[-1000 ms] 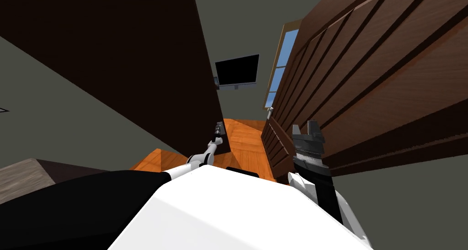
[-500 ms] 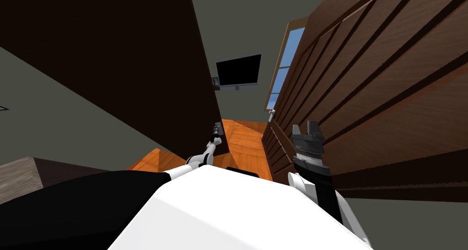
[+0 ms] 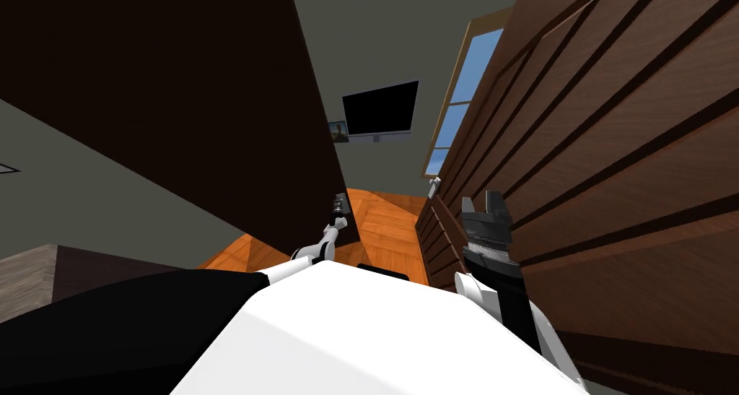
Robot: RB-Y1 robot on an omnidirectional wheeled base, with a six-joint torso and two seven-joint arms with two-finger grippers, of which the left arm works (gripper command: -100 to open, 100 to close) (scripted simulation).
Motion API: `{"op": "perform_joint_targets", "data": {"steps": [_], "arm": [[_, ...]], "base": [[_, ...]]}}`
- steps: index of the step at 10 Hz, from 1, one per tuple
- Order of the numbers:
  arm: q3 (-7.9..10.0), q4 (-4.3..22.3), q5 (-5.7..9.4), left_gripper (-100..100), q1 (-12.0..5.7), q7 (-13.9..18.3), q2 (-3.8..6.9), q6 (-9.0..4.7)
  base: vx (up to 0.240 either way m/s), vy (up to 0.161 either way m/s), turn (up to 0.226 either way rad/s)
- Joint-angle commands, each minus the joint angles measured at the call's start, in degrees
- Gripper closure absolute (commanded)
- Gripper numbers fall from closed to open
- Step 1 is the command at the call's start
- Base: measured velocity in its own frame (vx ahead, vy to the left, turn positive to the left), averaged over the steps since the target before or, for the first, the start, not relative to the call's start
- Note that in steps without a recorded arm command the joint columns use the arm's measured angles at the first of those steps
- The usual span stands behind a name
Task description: Push the door open
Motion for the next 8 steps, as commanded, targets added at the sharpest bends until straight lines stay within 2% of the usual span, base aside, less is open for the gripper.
{"op": "perform_joint_targets", "data": {"steps": [1, 5, 8], "arm": [[0.10, 0.1, -0.03, 100, 0.30, 0.5, 0.48, -0.05], [0.37, 0.5, -0.13, 100, 1.15, 1.9, 1.84, -0.17], [0.67, 0.8, -0.23, 100, 2.06, 3.5, 3.30, -0.31]], "base": [[0.140, -0.011, 0.051], [0.180, -0.017, 0.048], [0.184, -0.001, 0.053]]}}
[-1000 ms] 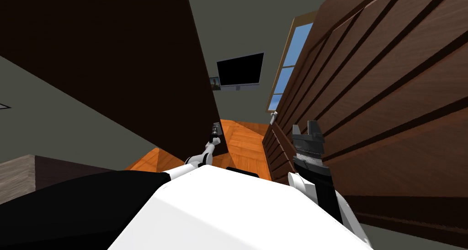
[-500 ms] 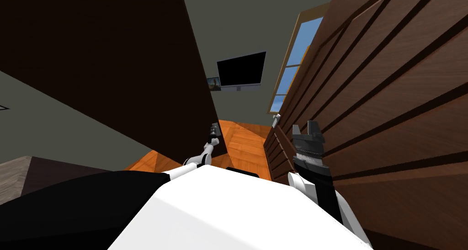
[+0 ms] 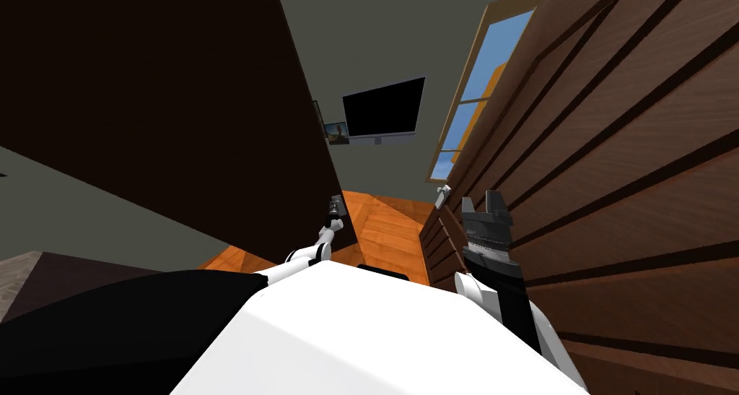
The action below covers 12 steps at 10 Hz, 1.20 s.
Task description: Push the door open
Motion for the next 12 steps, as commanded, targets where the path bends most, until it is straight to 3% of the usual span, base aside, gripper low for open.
{"op": "perform_joint_targets", "data": {"steps": [1, 7, 8, 9, 10, 11, 12], "arm": [[0.15, 0.5, -0.03, 100, 0.39, 1.3, 1.39, -0.21], [0.93, 1.4, -0.30, 100, 2.80, 5.3, 5.25, -0.58], [0.93, 3.3, -0.30, 100, 2.80, 5.3, 5.25, -0.58], [0.93, 2.1, -0.30, 100, 2.80, 5.3, 5.25, -0.58], [1.21, 1.8, -0.39, 100, 3.68, 6.8, 6.65, -0.71], [1.21, 1.8, -0.39, 100, 3.68, 6.8, 6.65, -0.71], [1.42, 1.6, -0.60, -100, 2.52, 4.7, 4.37, -1.33]], "base": [[0.198, -0.011, 0.053], [0.199, -0.038, 0.078], [0.142, -0.013, 0.026], [0.057, 0.009, 0.001], [0.133, -0.011, 0.090], [0.143, -0.041, 0.125], [-0.011, -0.032, 0.183]]}}
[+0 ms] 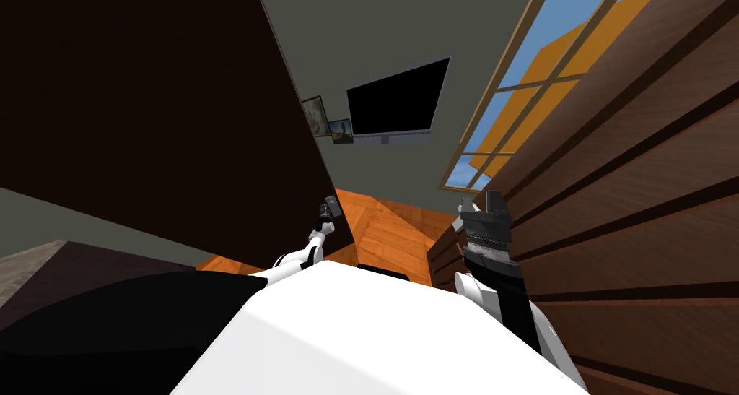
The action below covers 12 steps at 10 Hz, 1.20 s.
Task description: Push the door open
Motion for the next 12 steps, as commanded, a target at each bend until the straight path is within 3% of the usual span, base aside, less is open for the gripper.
{"op": "perform_joint_targets", "data": {"steps": [1, 2, 3, 10, 11, 12], "arm": [[0.37, 1.4, -0.19, -100, -1.88, -2.3, -1.72, -1.04], [0.59, 1.3, -0.29, -100, -2.49, -3.4, -2.78, -1.16], [0.59, 1.3, -0.29, -100, -2.49, -3.4, -2.78, -1.16], [2.34, 0.6, -1.08, -100, -7.48, -12.4, -11.78, -2.20], [2.34, -1.3, -1.08, -100, -7.48, -12.4, -11.78, -2.20], [2.34, -0.7, -1.08, -100, -7.48, -12.4, -11.78, -2.20]], "base": [[-0.099, -0.019, 0.116], [-0.112, -0.015, 0.081], [-0.074, -0.017, 0.024], [-0.092, -0.032, 0.123], [-0.063, -0.014, 0.023], [-0.019, -0.007, -0.022]]}}
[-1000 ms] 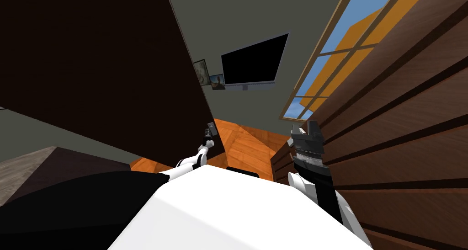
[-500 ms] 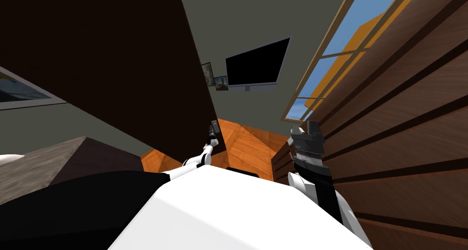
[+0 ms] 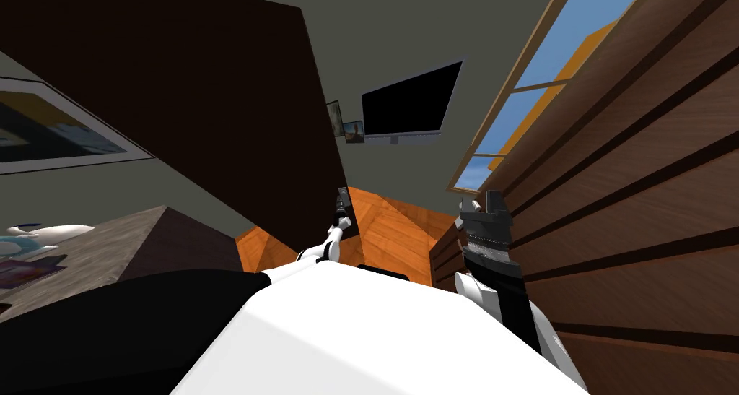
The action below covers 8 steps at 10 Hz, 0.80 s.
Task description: Push the door open
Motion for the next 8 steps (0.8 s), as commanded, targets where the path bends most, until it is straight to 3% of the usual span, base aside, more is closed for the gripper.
{"op": "perform_joint_targets", "data": {"steps": [1, 2, 3, 4, 5, 6, 7, 8], "arm": [[-0.03, 2.2, 0.01, -100, -0.38, 0.2, 0.28, -0.59], [0.40, 2.1, -0.19, -100, -1.62, -2.0, -2.15, -0.85], [0.40, 3.2, -0.19, -100, -1.62, -2.0, -2.15, -0.85], [0.40, 2.1, -0.19, -100, -1.62, -2.0, -2.15, -0.85], [0.73, 1.9, -0.34, -100, -2.56, -3.7, -4.12, -1.04], [0.84, 1.9, -0.39, -100, -2.87, -4.3, -4.81, -1.11], [0.81, 0.8, -0.36, -100, -2.19, -3.8, -4.65, -0.49], [0.93, 0.7, -0.32, -100, -2.19, -4.1, -3.05, -0.38]], "base": [[0.000, 0.000, 0.000], [-0.050, -0.013, 0.160], [-0.066, -0.019, 0.081], [-0.036, -0.008, -0.008], [-0.059, -0.012, 0.114], [-0.073, -0.018, 0.095], [-0.031, -0.009, 0.007], [0.064, 0.008, -0.023]]}}
